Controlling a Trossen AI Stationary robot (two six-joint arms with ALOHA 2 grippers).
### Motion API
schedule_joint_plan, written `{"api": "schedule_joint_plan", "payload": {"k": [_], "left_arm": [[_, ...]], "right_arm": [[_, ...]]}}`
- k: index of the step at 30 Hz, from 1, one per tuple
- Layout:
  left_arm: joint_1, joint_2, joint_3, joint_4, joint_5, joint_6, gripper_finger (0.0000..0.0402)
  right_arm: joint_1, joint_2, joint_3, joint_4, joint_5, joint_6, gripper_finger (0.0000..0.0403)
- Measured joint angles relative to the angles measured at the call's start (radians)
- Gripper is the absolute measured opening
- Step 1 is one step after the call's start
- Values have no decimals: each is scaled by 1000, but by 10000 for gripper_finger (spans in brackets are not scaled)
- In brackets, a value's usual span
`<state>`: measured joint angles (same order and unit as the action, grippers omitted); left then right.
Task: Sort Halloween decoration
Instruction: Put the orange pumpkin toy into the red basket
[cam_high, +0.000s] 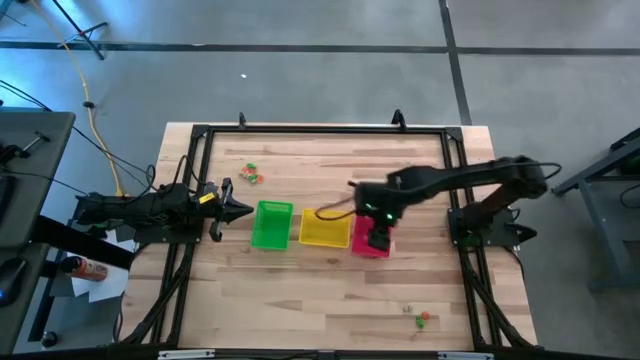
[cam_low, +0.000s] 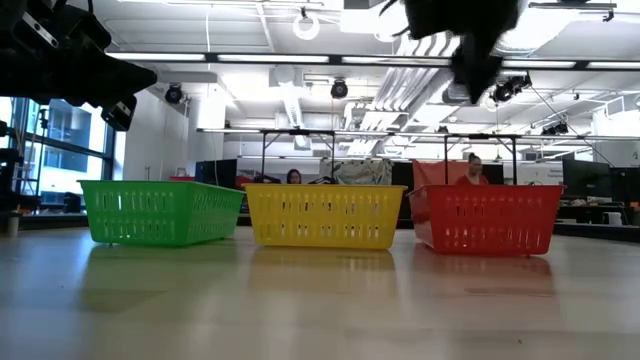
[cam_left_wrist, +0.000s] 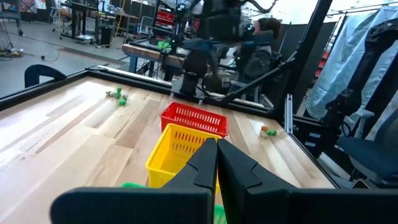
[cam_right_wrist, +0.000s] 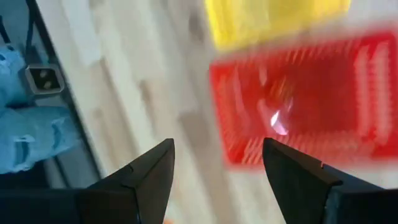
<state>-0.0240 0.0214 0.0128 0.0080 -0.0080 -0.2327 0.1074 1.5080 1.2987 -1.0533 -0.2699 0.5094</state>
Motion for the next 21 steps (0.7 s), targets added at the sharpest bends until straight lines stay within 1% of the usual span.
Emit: {"api": "schedule_joint_plan", "payload": {"k": [5, 9, 11, 14, 16, 18, 21], "left_arm": [[0, 0, 0, 0, 0, 0, 3], [0, 0, 0, 0, 0, 0, 3], [0, 0, 0, 0, 0, 0, 3], [0, 0, 0, 0, 0, 0, 3], [0, 0, 0, 0, 0, 0, 3], [0, 0, 0, 0, 0, 0, 3], [0, 0, 0, 0, 0, 0, 3]], "right_arm": [[208, -81, -87, -29, -7, 273, 236], [391, -89, -160, -3, -30, 509, 236], [479, -89, -193, 48, -36, 587, 236], [617, -89, -246, 159, -2, 639, 236], [706, -89, -277, 242, 44, 642, 236], [784, -89, -310, 310, 107, 627, 236], [882, -89, -352, 331, 187, 563, 236]]}}
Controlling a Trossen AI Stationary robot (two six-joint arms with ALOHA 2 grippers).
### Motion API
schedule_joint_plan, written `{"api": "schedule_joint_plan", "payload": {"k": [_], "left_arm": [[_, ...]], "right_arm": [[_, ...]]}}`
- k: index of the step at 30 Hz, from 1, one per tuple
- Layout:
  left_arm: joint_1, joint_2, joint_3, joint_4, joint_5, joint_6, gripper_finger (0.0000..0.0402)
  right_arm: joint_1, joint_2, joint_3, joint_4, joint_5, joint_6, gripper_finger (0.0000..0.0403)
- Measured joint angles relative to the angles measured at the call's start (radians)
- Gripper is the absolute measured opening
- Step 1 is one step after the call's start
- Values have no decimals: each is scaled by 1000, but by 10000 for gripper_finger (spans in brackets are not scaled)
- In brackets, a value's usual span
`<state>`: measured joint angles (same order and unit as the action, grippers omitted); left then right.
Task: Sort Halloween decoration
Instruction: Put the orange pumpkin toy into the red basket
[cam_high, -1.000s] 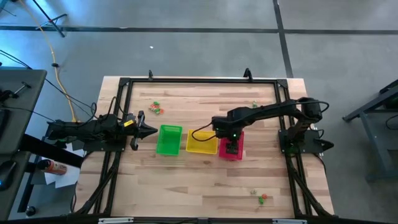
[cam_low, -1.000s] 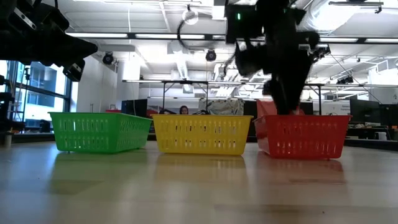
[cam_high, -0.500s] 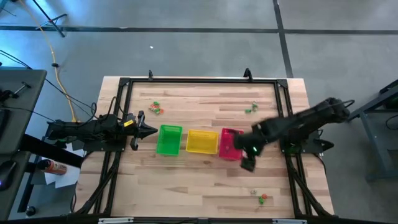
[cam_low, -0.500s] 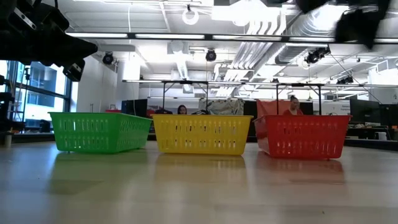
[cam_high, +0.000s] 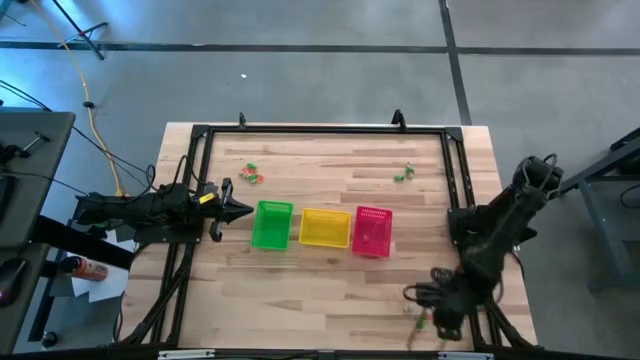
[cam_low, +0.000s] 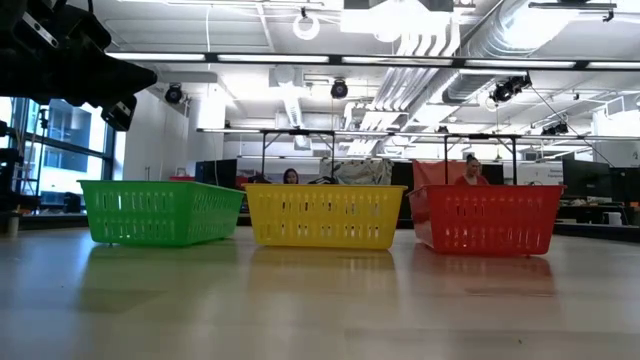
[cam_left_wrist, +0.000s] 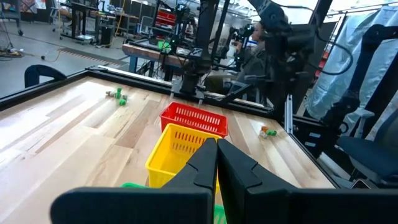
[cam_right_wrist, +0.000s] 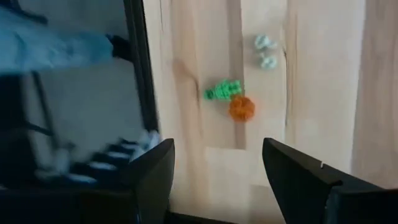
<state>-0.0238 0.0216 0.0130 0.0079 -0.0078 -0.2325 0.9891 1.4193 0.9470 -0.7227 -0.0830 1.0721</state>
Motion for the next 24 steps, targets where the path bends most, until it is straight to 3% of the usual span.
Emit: {"api": "schedule_joint_plan", "payload": {"k": [4, 10, 24], "left_arm": [[0, 0, 0, 0, 0, 0, 3], [0, 0, 0, 0, 0, 0, 3], [0, 0, 0, 0, 0, 0, 3]], "right_arm": [[70, 0, -31, 19, 55, -140, 236], [69, 61, -34, 57, 76, -347, 236], [37, 205, -32, 122, 78, -516, 236]]}}
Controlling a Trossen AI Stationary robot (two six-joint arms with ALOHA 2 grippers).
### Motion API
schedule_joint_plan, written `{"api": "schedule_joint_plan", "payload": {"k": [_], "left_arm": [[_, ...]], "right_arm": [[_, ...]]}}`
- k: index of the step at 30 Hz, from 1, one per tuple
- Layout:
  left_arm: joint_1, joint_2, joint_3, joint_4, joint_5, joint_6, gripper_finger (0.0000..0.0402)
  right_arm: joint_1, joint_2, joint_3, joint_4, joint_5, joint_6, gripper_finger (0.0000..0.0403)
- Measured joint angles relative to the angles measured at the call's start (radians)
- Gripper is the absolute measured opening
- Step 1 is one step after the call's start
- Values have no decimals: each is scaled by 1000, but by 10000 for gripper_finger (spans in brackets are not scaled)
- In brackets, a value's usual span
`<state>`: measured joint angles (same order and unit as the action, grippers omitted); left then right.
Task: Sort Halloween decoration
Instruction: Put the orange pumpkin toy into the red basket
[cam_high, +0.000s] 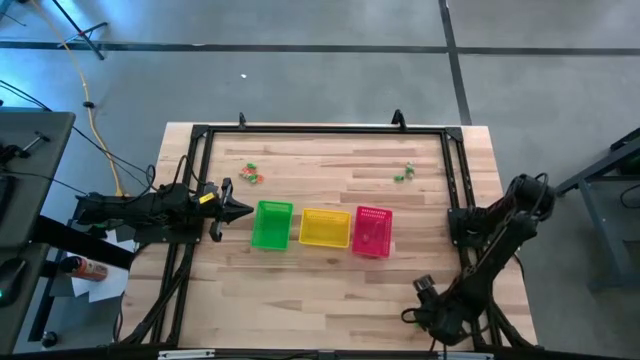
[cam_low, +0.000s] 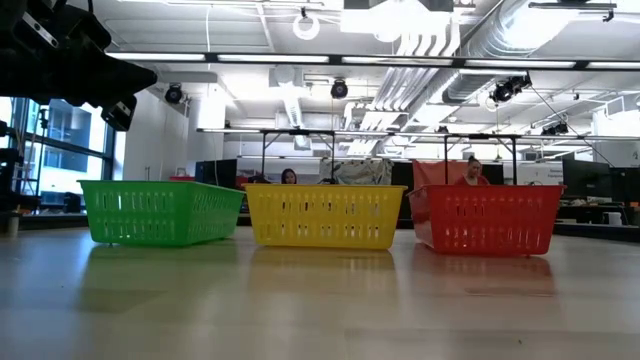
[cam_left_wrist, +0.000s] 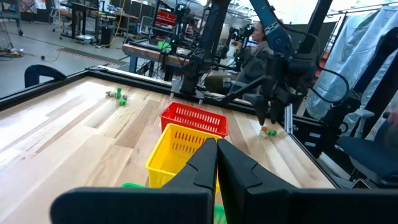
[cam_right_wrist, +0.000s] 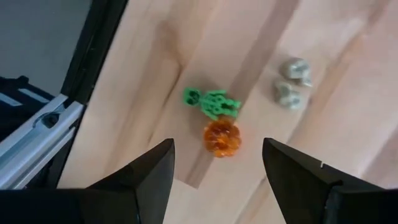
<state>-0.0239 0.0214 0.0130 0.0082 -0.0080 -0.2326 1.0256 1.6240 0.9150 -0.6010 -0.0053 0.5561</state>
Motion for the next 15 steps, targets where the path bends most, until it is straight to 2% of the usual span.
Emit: {"api": "schedule_joint_plan", "payload": {"k": [15], "left_arm": [[0, 0, 0, 0, 0, 0, 3]], "right_arm": [[3, 78, 1, 22, 5, -7, 236]]}}
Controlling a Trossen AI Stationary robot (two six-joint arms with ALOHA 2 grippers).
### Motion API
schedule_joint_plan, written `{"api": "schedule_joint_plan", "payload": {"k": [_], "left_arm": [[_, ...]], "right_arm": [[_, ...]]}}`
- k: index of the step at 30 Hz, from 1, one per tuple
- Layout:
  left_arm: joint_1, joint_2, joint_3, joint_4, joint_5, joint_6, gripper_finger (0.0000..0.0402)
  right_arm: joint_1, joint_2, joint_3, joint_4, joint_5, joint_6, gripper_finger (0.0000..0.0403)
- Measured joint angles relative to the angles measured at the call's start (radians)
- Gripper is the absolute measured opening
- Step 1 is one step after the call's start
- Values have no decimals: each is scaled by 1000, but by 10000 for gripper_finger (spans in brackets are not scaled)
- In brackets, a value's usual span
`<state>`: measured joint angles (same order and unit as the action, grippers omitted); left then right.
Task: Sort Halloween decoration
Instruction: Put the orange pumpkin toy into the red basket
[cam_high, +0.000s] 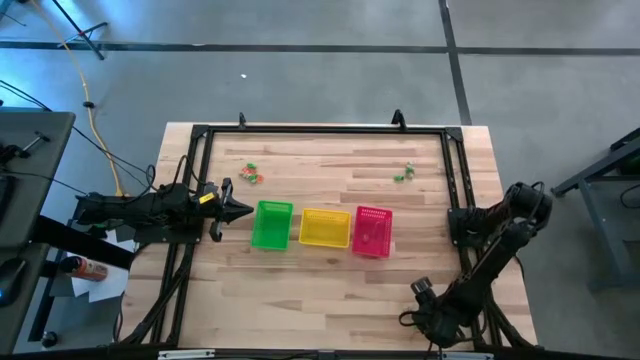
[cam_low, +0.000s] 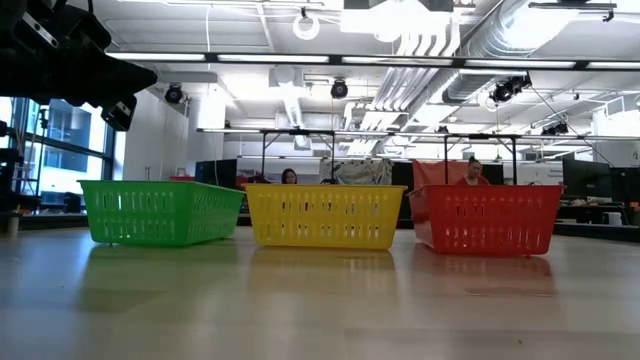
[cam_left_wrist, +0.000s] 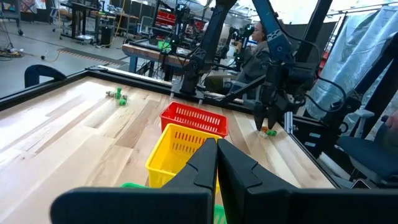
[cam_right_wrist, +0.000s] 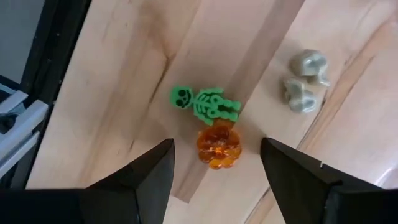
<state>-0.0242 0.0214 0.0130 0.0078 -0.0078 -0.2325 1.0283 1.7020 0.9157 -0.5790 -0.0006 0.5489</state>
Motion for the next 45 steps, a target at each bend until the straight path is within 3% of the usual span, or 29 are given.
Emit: {"api": "schedule_joint_plan", "payload": {"k": [6, 27, 45], "left_arm": [[0, 0, 0, 0, 0, 0, 3], [0, 0, 0, 0, 0, 0, 3], [0, 0, 0, 0, 0, 0, 3]], "right_arm": [[1, 5, 2, -2, 32, -8, 228], [0, 6, 0, -9, 57, -26, 91], [-1, 1, 0, -11, 22, -1, 81]]}}
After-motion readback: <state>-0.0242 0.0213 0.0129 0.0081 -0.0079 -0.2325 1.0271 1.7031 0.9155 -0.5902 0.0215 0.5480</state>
